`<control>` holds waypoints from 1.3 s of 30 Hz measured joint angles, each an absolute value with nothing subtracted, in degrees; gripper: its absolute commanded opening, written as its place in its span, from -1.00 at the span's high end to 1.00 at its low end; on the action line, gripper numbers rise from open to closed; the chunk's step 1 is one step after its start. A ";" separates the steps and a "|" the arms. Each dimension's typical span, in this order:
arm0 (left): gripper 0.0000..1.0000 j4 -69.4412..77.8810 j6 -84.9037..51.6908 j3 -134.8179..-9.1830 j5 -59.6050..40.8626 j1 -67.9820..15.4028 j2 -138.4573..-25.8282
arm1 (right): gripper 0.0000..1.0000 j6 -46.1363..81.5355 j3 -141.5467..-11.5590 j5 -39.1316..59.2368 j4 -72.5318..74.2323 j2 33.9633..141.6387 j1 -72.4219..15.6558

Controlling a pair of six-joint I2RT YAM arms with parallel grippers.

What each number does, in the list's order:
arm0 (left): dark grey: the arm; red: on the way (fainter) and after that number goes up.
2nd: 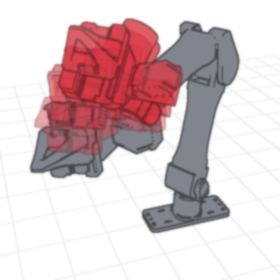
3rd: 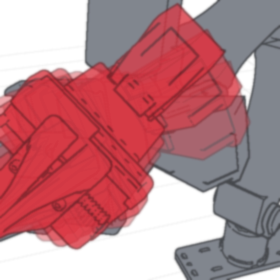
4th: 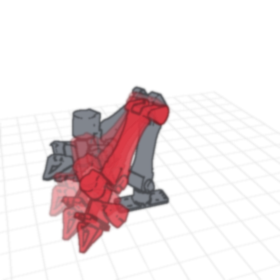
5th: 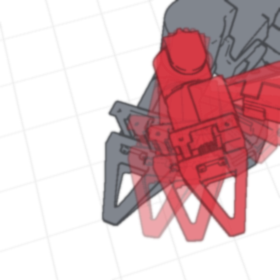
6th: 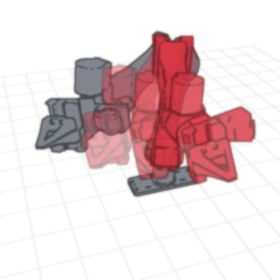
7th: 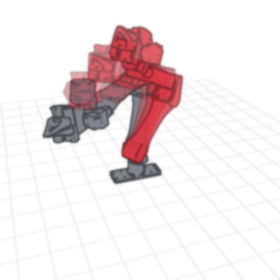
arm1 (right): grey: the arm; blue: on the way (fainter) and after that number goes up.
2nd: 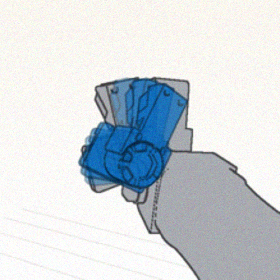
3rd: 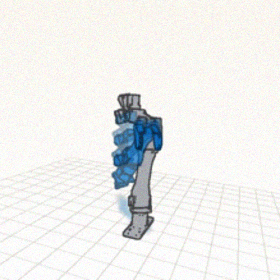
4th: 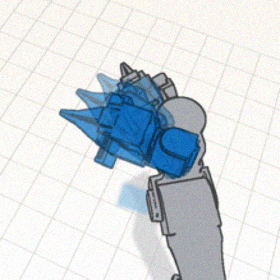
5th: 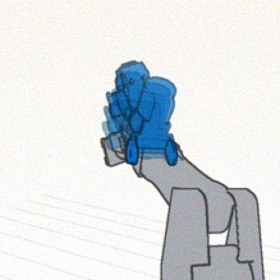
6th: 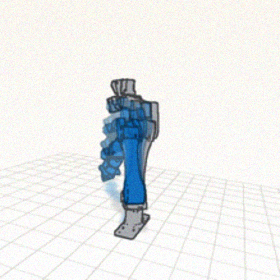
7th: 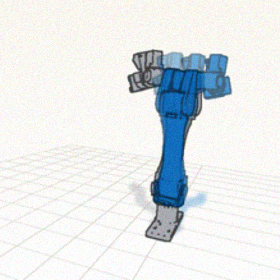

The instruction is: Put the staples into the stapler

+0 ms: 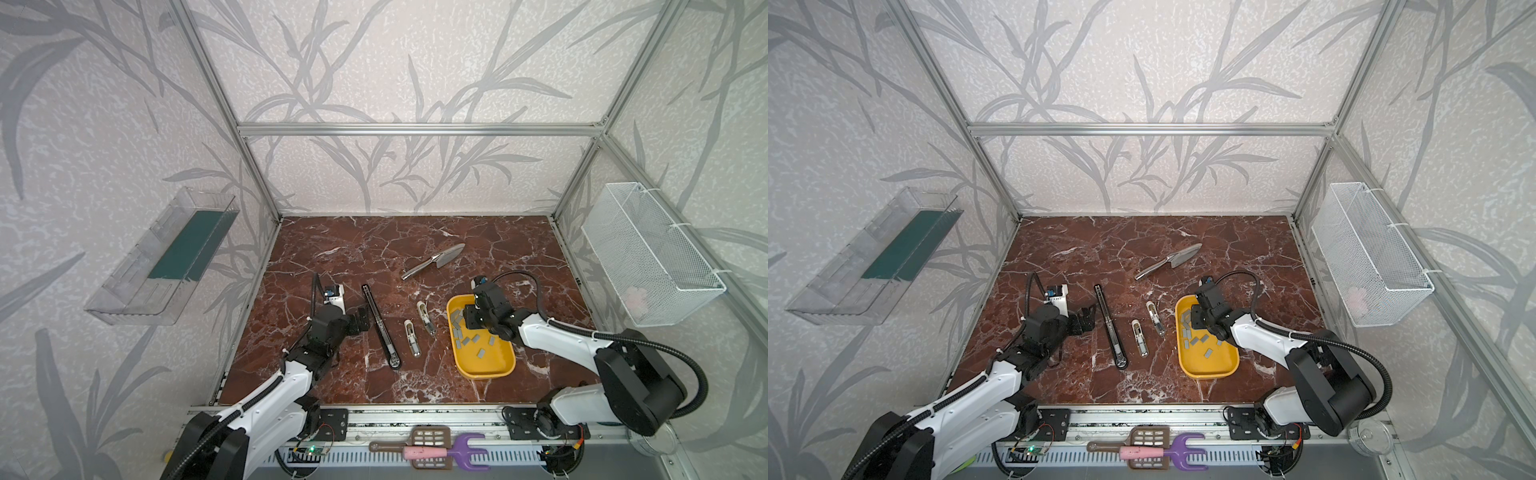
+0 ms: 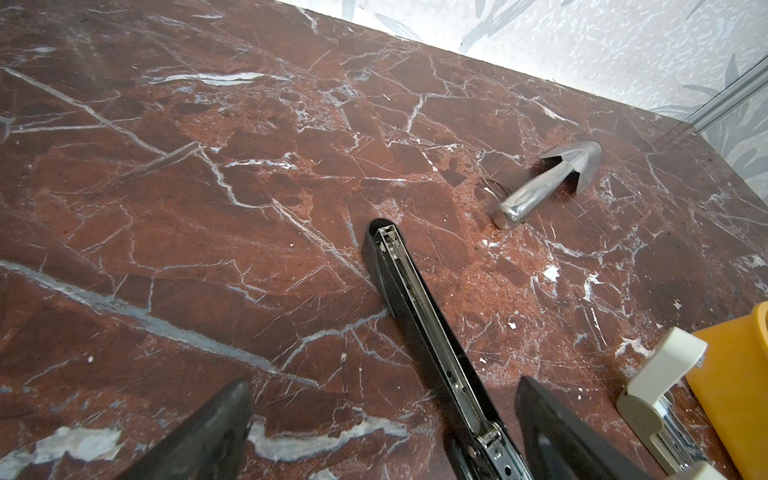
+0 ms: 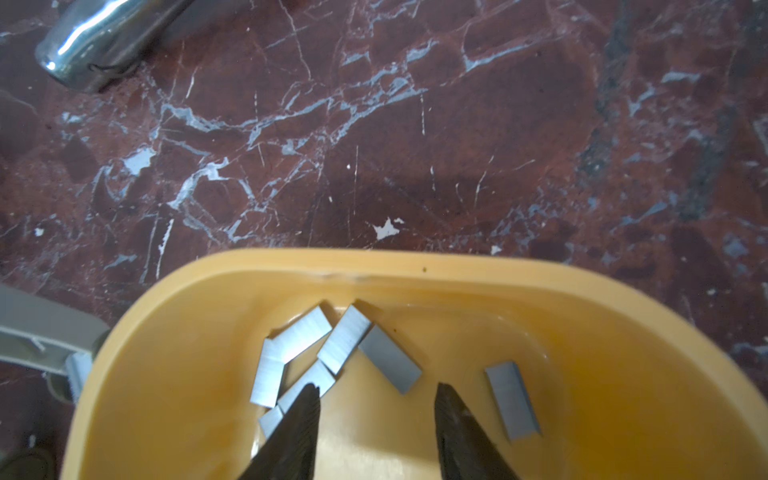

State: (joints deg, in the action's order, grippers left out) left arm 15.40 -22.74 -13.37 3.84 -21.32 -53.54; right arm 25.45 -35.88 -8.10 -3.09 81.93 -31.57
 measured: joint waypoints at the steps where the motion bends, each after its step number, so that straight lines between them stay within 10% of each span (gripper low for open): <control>1: -0.98 15.40 -22.74 -13.37 3.84 -21.32 -53.54 | 0.07 25.23 -36.29 -8.43 -2.98 82.78 -31.55; 39: -0.98 15.40 -22.74 -13.37 3.77 -21.32 -53.54 | 0.41 25.30 -35.73 -10.70 -7.46 82.65 -34.17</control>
